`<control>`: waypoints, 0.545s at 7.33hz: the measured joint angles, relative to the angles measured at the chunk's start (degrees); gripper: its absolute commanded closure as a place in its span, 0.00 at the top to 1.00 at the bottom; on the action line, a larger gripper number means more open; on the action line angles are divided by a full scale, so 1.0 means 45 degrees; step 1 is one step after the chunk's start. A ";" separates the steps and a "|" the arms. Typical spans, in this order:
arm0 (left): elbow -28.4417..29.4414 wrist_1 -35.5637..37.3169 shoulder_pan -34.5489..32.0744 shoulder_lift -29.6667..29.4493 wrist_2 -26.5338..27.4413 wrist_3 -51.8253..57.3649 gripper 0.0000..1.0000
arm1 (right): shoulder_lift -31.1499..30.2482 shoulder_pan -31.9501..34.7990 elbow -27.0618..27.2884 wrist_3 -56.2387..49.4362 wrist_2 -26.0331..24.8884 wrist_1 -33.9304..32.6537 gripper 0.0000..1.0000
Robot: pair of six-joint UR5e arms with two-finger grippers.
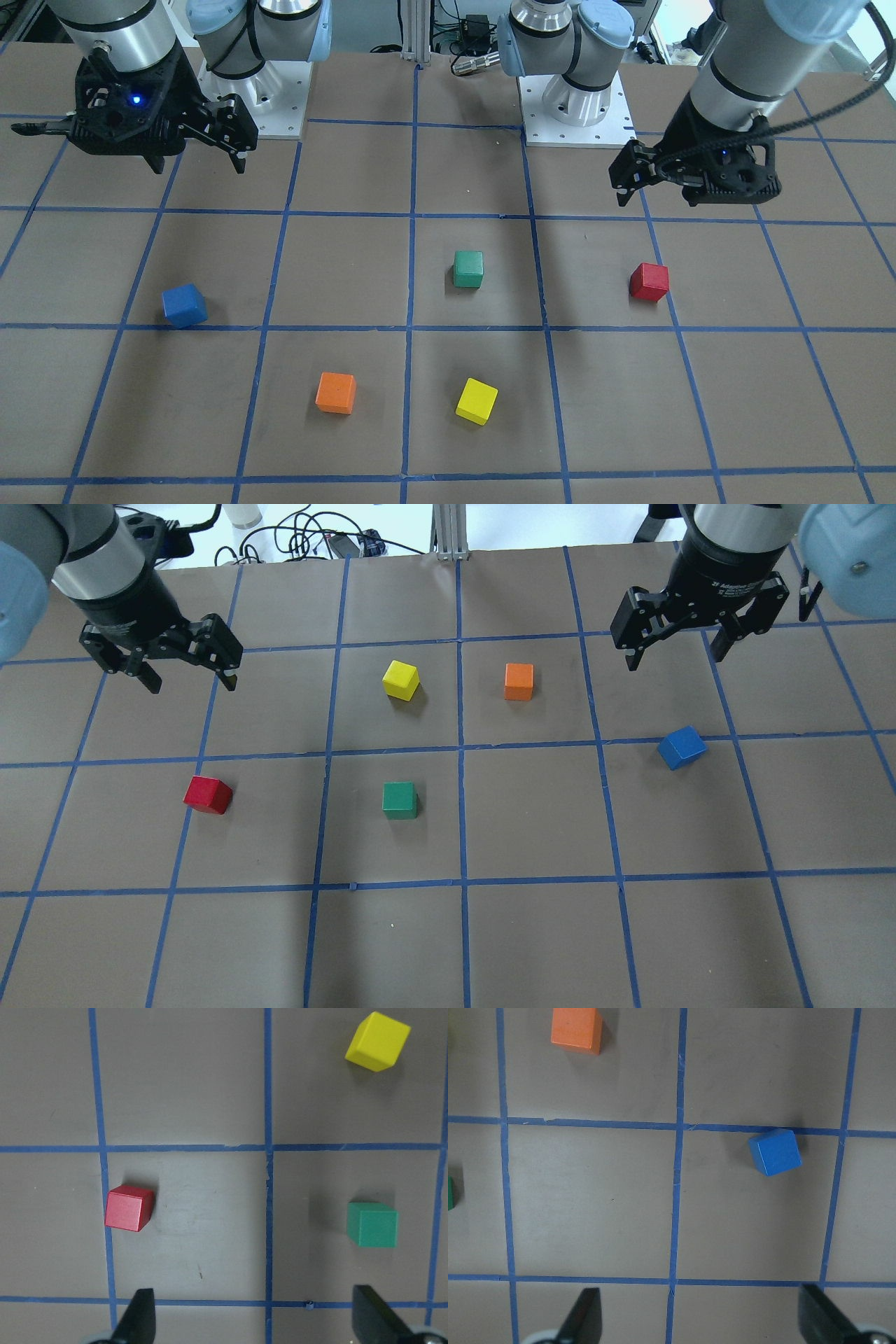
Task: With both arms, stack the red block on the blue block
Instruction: 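Move the left gripper down over the red cube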
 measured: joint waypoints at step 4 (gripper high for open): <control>-0.3358 0.3807 0.2325 -0.0536 0.0004 0.3582 1.00 | -0.0003 -0.0039 0.0034 -0.0074 -0.0043 0.0000 1.00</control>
